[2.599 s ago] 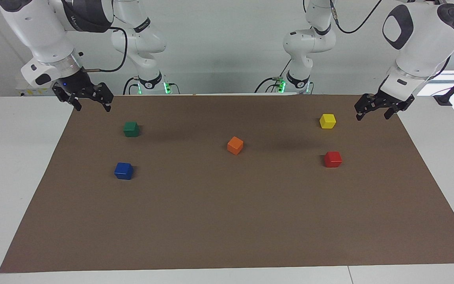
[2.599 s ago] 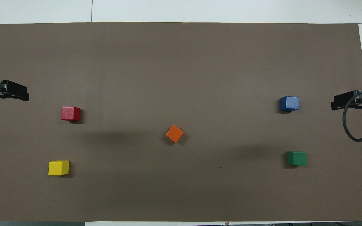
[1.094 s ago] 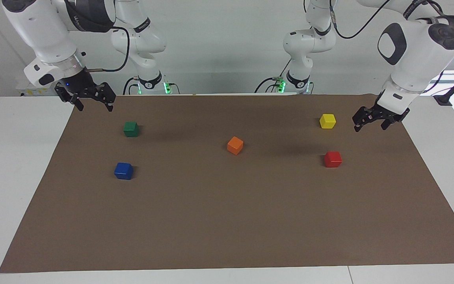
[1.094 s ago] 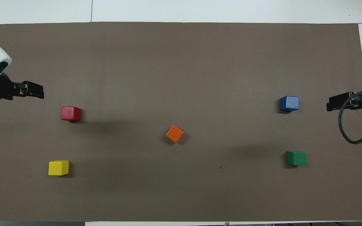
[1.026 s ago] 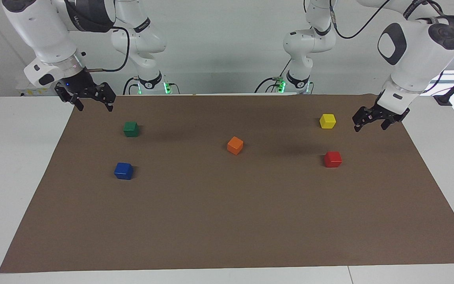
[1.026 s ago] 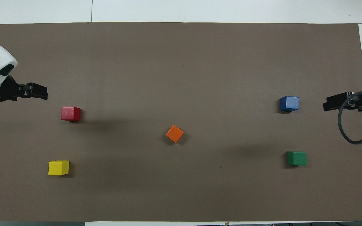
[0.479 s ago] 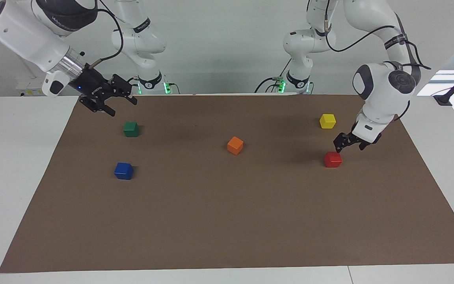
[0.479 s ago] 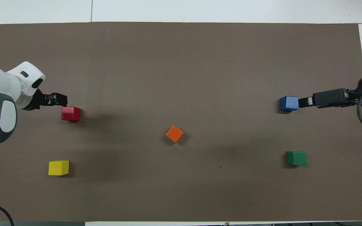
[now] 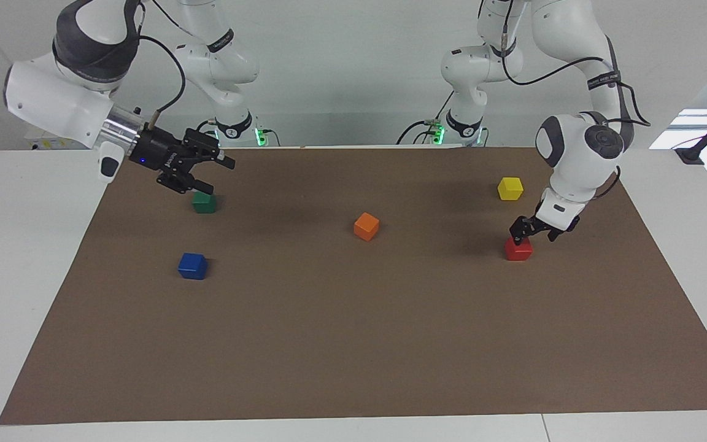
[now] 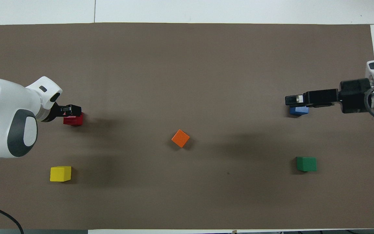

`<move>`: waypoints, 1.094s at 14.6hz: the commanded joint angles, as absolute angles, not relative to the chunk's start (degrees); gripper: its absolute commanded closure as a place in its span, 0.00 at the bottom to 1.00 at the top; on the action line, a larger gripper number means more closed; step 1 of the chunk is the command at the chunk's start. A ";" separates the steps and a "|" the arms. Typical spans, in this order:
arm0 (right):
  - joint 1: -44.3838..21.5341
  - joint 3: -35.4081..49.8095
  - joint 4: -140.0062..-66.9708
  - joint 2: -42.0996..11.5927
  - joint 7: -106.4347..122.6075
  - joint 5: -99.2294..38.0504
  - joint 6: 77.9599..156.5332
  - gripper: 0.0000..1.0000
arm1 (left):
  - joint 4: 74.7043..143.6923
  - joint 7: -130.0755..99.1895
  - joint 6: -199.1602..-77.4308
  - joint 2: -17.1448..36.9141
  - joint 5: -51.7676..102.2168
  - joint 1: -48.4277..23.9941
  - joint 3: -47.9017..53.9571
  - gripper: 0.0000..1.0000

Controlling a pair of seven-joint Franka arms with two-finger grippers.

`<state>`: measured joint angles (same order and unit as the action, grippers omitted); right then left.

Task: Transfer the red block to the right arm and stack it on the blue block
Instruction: 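Reach the left gripper to the red block while the right gripper advances, then grasp and lift the red block with the left gripper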

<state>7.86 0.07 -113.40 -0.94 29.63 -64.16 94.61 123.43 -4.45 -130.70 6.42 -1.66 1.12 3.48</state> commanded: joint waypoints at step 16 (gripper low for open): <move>2.47 0.97 -117.86 -21.44 55.19 -93.86 65.57 0.00 | 117.02 -5.97 -121.69 10.28 0.25 -0.35 2.81 1.00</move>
<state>4.40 0.67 -117.60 -19.26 52.01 -91.20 67.12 123.37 -4.75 -130.74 10.49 -1.19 -0.41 3.03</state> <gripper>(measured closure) 0.000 0.458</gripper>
